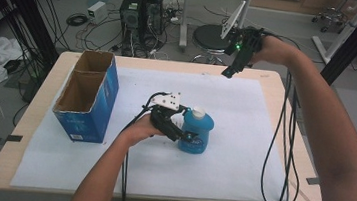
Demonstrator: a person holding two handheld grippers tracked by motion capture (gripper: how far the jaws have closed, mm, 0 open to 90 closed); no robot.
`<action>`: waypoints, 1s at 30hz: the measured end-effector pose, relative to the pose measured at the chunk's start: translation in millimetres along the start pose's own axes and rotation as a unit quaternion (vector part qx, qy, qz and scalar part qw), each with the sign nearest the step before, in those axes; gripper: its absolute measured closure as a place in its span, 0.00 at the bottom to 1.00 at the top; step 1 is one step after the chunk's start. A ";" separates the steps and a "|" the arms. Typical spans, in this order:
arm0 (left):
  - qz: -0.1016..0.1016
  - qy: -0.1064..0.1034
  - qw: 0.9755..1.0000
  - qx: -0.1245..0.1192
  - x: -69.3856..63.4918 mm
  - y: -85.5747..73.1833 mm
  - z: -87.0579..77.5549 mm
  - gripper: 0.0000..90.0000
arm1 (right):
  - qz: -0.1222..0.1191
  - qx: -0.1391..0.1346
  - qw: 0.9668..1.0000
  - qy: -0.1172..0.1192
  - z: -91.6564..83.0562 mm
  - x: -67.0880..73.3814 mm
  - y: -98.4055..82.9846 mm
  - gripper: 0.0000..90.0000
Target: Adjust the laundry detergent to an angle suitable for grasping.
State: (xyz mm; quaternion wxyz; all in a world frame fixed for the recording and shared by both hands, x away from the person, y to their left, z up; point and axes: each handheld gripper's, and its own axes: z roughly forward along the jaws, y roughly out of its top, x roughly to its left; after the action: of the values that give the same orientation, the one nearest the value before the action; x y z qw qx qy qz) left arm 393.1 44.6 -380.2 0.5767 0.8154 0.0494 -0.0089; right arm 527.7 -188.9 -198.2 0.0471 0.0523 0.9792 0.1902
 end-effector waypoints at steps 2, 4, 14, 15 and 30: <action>0.002 0.006 1.000 -0.003 -2.2 1.5 -5.1 0.25 | 0.000 0.000 1.000 0.000 -0.9 0.6 0.1 0.03; 0.003 0.013 1.000 0.000 -3.8 2.2 -8.8 0.25 | 0.001 -0.001 1.000 -0.001 -1.8 0.7 -0.3 0.03; 0.014 0.055 0.998 0.011 -19.1 15.3 -30.3 0.25 | 0.002 -0.005 1.000 -0.005 -6.5 1.3 -5.2 0.03; 0.016 0.059 0.998 0.015 -21.5 17.5 -33.3 0.25 | 0.004 -0.004 1.000 -0.006 -7.1 1.4 -5.8 0.03; -0.002 0.148 0.981 0.125 -32.4 53.7 -77.3 0.25 | 0.003 -0.008 1.000 -0.017 -13.5 5.8 -9.0 0.03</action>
State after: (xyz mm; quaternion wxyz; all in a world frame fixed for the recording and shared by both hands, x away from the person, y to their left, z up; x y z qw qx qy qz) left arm 362.4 97.3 -301.6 0.4568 0.8732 0.1338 0.1046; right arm 519.6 -201.5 -189.5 0.0637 0.0578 0.9765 0.1977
